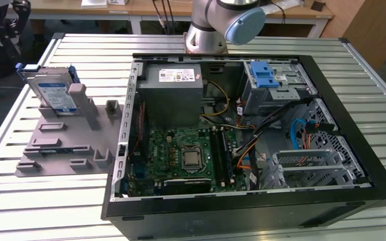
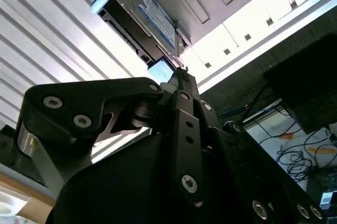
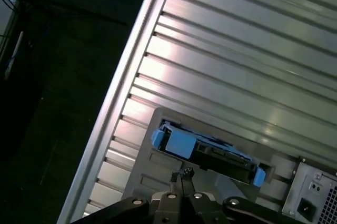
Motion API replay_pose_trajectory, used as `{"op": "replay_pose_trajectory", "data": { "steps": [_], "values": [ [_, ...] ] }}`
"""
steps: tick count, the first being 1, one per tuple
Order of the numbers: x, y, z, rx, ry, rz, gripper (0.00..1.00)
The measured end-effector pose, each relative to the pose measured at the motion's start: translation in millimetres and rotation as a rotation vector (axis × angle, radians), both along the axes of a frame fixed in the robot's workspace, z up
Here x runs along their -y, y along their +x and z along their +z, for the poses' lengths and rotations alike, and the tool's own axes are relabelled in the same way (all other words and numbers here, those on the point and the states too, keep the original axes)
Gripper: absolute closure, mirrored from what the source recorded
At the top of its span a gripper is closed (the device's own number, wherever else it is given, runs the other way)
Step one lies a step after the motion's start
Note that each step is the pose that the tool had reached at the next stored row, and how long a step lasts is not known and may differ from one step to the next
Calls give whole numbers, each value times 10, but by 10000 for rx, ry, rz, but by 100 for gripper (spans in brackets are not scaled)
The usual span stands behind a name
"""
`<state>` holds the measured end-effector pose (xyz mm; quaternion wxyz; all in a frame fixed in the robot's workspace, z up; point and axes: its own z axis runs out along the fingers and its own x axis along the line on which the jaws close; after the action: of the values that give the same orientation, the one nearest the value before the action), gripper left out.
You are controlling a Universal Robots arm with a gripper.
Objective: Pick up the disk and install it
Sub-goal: 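Pick up the disk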
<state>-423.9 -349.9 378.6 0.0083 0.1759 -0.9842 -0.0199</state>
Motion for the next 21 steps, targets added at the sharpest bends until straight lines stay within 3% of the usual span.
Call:
{"op": "replay_pose_trajectory", "data": {
  "steps": [14,21],
  "values": [
    [0,0,-8,-1,-4,2309,89],
    [0,0,-11,-1,-4,3138,89]
  ]
}}
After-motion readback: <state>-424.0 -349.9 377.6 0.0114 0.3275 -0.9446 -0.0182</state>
